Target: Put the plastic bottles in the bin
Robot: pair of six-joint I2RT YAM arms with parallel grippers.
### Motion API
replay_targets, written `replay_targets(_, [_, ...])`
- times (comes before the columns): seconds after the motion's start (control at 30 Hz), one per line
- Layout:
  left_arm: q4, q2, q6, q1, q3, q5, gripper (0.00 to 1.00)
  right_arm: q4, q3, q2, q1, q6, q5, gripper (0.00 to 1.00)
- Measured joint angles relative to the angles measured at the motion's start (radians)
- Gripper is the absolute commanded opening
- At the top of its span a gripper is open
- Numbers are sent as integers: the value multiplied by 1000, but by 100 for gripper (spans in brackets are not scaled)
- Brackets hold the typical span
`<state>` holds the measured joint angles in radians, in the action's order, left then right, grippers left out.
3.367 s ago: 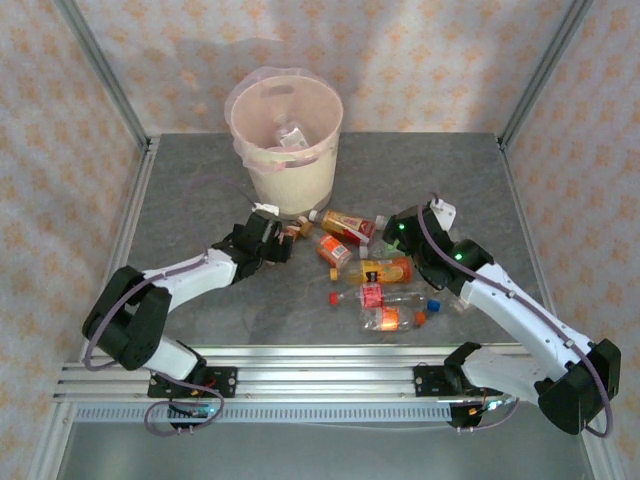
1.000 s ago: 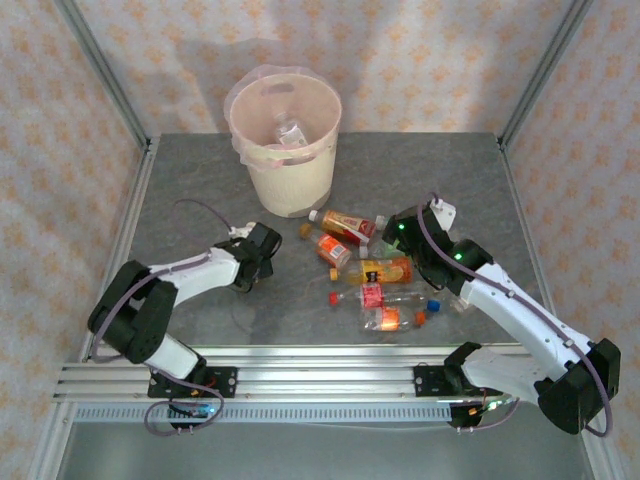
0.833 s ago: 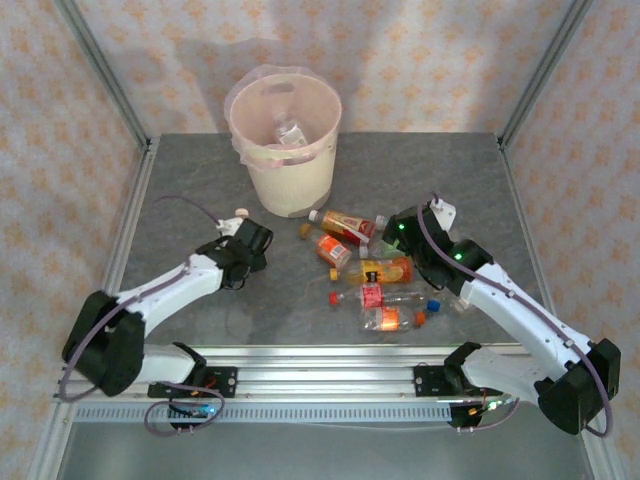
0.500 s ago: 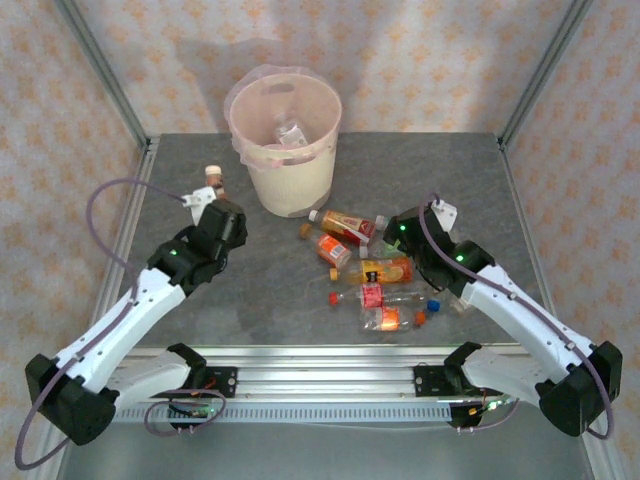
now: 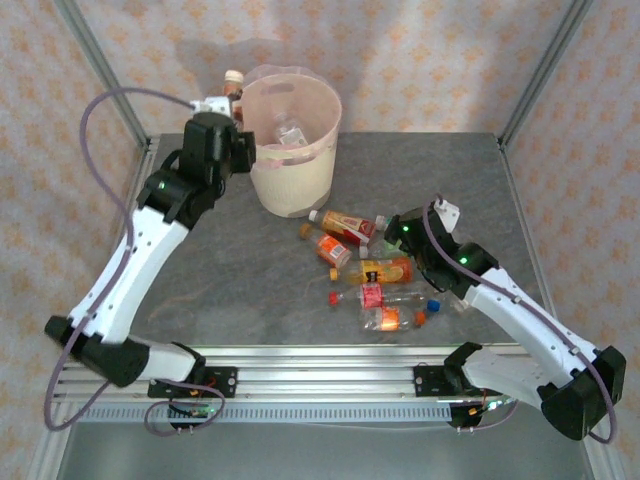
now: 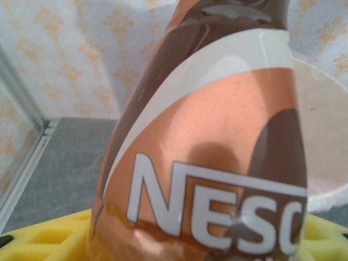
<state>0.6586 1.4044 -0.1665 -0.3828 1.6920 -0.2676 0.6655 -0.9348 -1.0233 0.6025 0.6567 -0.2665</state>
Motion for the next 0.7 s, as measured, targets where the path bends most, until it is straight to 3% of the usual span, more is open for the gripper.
replay_targets(0.2, [-3, 222, 79, 66, 239, 91, 63, 0, 0, 2, 0, 5, 1, 99])
replay_targets(0.5, [46, 546, 151, 78, 614, 162, 65, 1, 0, -1, 0, 5, 3, 99])
replay_targets(0.7, [100, 682, 195, 90, 713, 186, 66, 8, 0, -1, 0, 5, 3, 99])
